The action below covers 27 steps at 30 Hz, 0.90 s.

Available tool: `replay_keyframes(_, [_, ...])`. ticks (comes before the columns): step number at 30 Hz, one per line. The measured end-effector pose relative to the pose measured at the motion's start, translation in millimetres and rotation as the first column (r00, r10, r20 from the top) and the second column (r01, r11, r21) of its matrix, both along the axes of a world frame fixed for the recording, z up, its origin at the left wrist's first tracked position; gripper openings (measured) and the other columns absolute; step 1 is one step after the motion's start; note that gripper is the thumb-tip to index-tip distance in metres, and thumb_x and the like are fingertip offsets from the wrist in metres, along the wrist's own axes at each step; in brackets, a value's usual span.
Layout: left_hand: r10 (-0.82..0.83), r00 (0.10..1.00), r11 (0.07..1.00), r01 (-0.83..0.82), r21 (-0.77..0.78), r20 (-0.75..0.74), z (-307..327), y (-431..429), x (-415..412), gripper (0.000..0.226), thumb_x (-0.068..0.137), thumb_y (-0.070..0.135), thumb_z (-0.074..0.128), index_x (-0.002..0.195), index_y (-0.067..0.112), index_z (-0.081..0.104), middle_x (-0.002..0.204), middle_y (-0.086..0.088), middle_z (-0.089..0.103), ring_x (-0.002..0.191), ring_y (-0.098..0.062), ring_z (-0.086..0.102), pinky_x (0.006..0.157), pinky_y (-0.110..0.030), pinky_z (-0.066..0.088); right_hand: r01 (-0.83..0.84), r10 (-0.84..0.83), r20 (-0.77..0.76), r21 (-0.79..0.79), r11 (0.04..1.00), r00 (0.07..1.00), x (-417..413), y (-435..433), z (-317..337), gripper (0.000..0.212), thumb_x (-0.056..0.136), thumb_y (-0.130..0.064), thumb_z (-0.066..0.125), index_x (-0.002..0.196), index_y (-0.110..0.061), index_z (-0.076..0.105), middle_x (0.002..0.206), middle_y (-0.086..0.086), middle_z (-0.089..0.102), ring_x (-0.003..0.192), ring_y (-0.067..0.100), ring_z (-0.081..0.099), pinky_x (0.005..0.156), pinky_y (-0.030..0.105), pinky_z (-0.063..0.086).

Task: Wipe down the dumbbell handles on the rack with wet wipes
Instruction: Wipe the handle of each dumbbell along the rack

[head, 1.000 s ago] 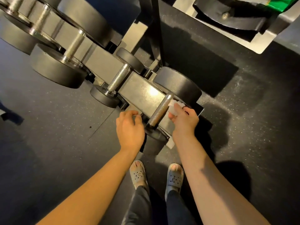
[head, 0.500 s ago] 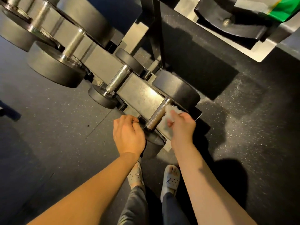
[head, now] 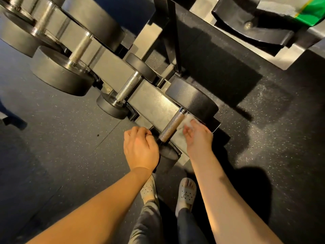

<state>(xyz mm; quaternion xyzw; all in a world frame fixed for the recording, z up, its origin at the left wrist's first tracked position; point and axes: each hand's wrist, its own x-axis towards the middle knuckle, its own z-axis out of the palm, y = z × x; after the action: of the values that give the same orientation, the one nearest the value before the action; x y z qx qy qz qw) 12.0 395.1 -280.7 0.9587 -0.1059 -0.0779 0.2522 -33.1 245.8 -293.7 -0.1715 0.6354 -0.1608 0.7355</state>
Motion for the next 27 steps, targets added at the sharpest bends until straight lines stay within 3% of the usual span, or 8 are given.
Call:
replay_keyframes(2, [0.002,1.000,1.000,-0.002,0.014,-0.003,-0.9,-0.1,0.2,0.025,0.091,0.022,0.042,0.087,0.017,0.066,0.090,0.005,0.054,0.092,-0.010,0.034,0.079,-0.032,0.036,0.030,-0.033,0.037,0.078,0.996,0.999,9.9,-0.9,-3.5,0.008,0.094,0.004,0.059,0.101,0.002,0.064,0.084,0.013,0.062,0.074,0.020,0.061,0.068,0.029,0.054])
replay_keyframes(6, [0.003,1.000,1.000,-0.003,0.017,-0.012,-0.6,-0.3,0.1,0.024,0.090,0.022,0.043,0.086,0.017,0.066,0.091,0.001,0.057,0.093,-0.012,0.036,0.080,-0.035,0.039,-0.330,0.328,-0.034,-0.061,0.942,0.944,3.7,22.0,-3.1,0.021,0.099,-0.004,0.055,0.092,-0.017,0.069,0.077,-0.002,0.056,0.067,0.009,0.048,0.058,0.021,0.041])
replay_keyframes(9, [-0.002,1.000,1.000,0.002,0.012,-0.017,-0.4,0.1,-0.1,0.024,0.089,0.022,0.042,0.085,0.017,0.066,0.091,0.001,0.057,0.093,-0.014,0.038,0.079,-0.037,0.040,-0.554,0.547,-0.100,-0.064,0.830,0.831,-6.4,10.8,-0.9,0.022,0.099,-0.001,0.053,0.087,-0.014,0.066,0.064,-0.003,0.047,0.055,0.010,0.036,0.042,0.018,0.031])
replay_keyframes(14, [0.002,1.000,1.000,-0.002,0.006,-0.022,1.7,0.0,-0.2,0.024,0.089,0.022,0.042,0.086,0.016,0.066,0.091,0.000,0.058,0.093,-0.014,0.038,0.079,-0.037,0.041,-0.139,0.132,0.113,0.052,0.989,0.985,11.2,-2.4,1.3,0.033,0.095,0.012,0.041,0.071,-0.011,0.043,0.059,0.003,0.035,0.049,0.011,0.031,0.047,0.023,0.024])
replay_keyframes(17, [-0.003,1.000,1.000,0.003,0.003,-0.026,1.8,0.3,0.1,0.025,0.089,0.021,0.042,0.086,0.016,0.066,0.092,-0.002,0.059,0.094,-0.019,0.042,0.080,-0.039,0.042,-0.346,0.348,-0.001,-0.105,0.932,0.937,6.3,15.7,0.4,0.030,0.102,0.000,0.045,0.080,-0.015,0.058,0.057,-0.006,0.045,0.047,0.006,0.036,0.044,0.020,0.029])
replay_keyframes(20, [0.012,0.999,1.000,-0.013,-0.013,-0.030,1.6,-0.2,-0.5,0.023,0.088,0.020,0.042,0.087,0.017,0.065,0.092,0.000,0.058,0.095,-0.019,0.043,0.081,-0.040,0.042,-0.647,0.616,-0.198,-0.236,0.725,0.762,-7.1,35.9,-6.7,0.031,0.105,-0.016,0.048,0.077,-0.020,0.061,0.066,-0.007,0.053,0.059,0.007,0.045,0.051,0.019,0.036])
replay_keyframes(24, [0.019,0.999,0.999,-0.020,-0.044,-0.032,1.0,0.6,-2.2,0.023,0.089,0.019,0.041,0.090,0.017,0.064,0.091,0.005,0.055,0.093,-0.013,0.039,0.080,-0.037,0.040,-0.911,0.820,-0.403,-0.117,0.395,0.407,-8.6,49.7,-16.7,0.020,0.099,-0.016,0.054,0.090,-0.005,0.068,0.087,0.010,0.067,0.083,0.027,0.063,0.071,0.036,0.052])
replay_keyframes(27, [0.023,0.999,0.998,-0.025,-0.053,-0.037,1.3,1.4,-2.2,0.023,0.088,0.019,0.040,0.091,0.017,0.063,0.092,0.005,0.056,0.093,-0.011,0.036,0.079,-0.036,0.039,-0.988,0.844,-0.530,-0.153,0.002,0.084,-12.3,41.0,-1.4,0.029,0.100,-0.025,0.051,0.078,-0.011,0.064,0.078,0.006,0.065,0.074,0.026,0.062,0.062,0.036,0.047])
